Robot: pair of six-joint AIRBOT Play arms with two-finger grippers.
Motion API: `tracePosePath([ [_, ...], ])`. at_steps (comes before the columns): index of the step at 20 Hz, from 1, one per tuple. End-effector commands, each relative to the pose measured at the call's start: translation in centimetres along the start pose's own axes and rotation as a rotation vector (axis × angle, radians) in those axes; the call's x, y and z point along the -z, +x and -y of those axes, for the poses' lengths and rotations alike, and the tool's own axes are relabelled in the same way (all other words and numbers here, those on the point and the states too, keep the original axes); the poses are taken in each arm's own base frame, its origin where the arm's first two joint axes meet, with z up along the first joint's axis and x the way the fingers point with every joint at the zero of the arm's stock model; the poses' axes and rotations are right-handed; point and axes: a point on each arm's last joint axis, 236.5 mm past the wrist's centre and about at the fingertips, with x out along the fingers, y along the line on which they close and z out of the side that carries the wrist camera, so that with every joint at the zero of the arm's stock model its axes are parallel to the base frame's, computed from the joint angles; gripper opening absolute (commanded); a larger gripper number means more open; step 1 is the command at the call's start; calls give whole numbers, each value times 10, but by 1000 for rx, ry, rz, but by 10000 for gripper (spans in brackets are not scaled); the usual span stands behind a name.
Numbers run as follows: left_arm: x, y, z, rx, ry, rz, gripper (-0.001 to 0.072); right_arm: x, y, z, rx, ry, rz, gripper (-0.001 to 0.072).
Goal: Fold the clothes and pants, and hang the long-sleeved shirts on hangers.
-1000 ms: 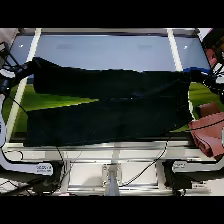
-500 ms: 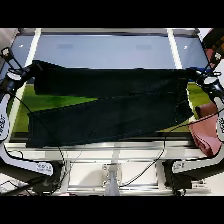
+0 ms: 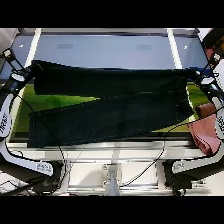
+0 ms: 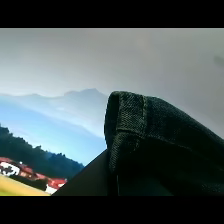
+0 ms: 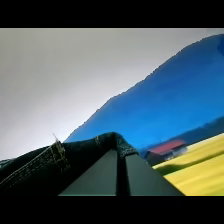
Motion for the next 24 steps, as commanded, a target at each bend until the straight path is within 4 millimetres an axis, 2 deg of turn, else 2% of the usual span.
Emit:
tracePosePath([
  [1, -9, 0, -5, -24, 2, 42, 36, -2, 0, 1, 6, -12, 9, 109],
  [2, -9, 0, -5, -24, 2, 42, 185, -2, 0, 1, 6, -11, 8, 303],
  [3, -9, 0, -5, -24, 2, 42, 465, -2, 0, 1, 6, -11, 8, 480],
  [4, -9, 0, -5, -24, 2, 42, 677, -3, -1, 1, 5, -11, 10, 552],
  [5, -9, 0, -5, -23, 2, 42, 706, -5, -2, 1, 5, -12, 14, 552],
  [7, -10, 0, -5, -23, 2, 42, 706, -12, -7, -1, 0, -13, 25, 551],
  [10, -16, -5, -3, -16, 3, 49, 706, -34, -23, 2, 2, -12, 66, 550],
  [13, -38, -24, -5, -7, -2, 73, 703, -54, -49, 17, -2, 5, 75, 544],
  [15, -46, -44, -8, 22, -11, 40, 698, -58, -71, 29, -20, 21, 42, 544],
  [16, -47, -55, -11, 40, -16, 12, 621, -59, -84, 37, -29, 29, 20, 543],
  [18, -47, -84, -19, 80, -30, -59, 249, -58, -111, 51, -43, 38, -26, 543],
  [19, -45, -97, -22, 97, -36, -95, 168, -55, -124, 57, -49, 37, -56, 543],
  [21, -29, -123, -30, 137, -54, -200, 118, -39, -147, 66, -60, 20, -144, 543],
  [23, -4, -146, -39, 175, -72, -330, 22, -13, -166, 76, -66, 10, -264, 542],
  [24, 15, -160, -48, 177, -61, -419, 21, 3, -173, 80, -69, 17, -332, 543],
])
